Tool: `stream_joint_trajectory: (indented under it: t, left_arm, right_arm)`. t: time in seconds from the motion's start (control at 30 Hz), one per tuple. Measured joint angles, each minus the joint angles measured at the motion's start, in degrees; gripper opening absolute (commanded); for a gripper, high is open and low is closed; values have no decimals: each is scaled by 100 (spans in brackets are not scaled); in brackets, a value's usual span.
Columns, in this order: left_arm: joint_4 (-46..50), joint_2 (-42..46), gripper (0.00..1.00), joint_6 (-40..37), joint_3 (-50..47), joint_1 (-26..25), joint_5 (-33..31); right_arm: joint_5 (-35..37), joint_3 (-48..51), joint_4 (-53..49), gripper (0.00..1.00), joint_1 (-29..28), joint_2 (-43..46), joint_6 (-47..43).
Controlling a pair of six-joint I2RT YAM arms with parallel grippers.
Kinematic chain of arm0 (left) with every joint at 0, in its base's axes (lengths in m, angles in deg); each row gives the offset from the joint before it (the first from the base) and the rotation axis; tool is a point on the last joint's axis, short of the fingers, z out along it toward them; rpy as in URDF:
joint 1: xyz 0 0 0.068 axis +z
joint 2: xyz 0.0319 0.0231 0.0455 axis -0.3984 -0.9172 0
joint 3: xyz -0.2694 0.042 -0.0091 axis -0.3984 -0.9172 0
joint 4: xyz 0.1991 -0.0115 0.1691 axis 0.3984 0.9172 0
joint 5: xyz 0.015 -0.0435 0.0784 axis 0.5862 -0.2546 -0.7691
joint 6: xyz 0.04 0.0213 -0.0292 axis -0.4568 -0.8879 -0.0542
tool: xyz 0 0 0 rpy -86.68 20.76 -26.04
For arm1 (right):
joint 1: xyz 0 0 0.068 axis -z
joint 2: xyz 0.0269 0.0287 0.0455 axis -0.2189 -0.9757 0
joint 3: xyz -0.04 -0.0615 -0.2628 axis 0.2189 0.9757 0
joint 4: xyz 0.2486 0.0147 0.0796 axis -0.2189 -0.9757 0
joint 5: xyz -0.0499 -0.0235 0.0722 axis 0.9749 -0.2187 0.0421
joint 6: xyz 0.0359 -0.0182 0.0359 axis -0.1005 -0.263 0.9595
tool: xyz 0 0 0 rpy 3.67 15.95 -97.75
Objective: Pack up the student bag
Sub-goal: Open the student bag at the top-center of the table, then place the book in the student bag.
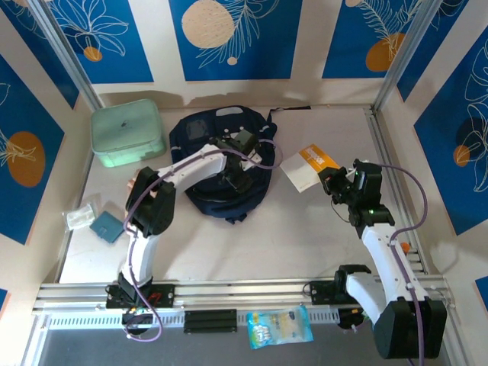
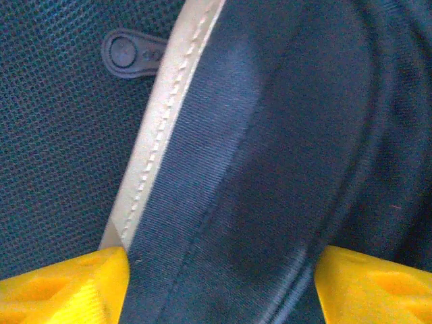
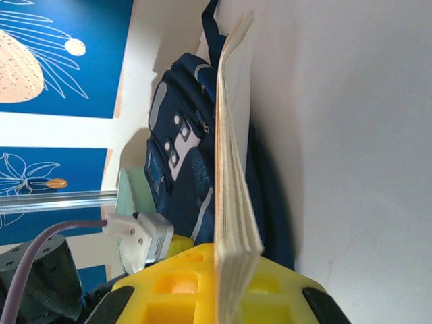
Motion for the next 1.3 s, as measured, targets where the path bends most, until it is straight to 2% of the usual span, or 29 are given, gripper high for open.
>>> stream_joint_trajectory:
  t: [0.13,0.2,0.3,0.37,0.57,0.73,0.9,1.13,1.3]
  left_arm:
    - [461,-396,54,-109,503,-61,-109]
    - [658,-533,52,-168,719,-127,-221]
    - [841,-647,38,-210,918,-221,-400]
    - [925,-658,24,-214,986,-264,-435]
    - [909,-643,7,-243,1071,-302,-520]
    - [772,-337,0,-190,1064,-299,-584]
    - [417,334,0,-85,970,-273,-632]
    - [-221,1266,0,127,540,-205,-643]
    - [-621,1580,0,319,260,-208,-426]
  right_arm:
    - [-35,7,17,2,72,7,0]
    - [-48,7,37,2,96,15,-2]
    - [-68,7,79,2,111,17,-2]
    - [-87,7,111,1,116,17,-2]
    - [-164,7,94,1,160,72,-24]
    - [-247,9,-4,1,195,260,-155]
    - [-260,136,-33,2,-42,551,-354]
    - [-330,509,339,4,-835,662,-361]
    - [-122,516,990,3,-1679,98,-181]
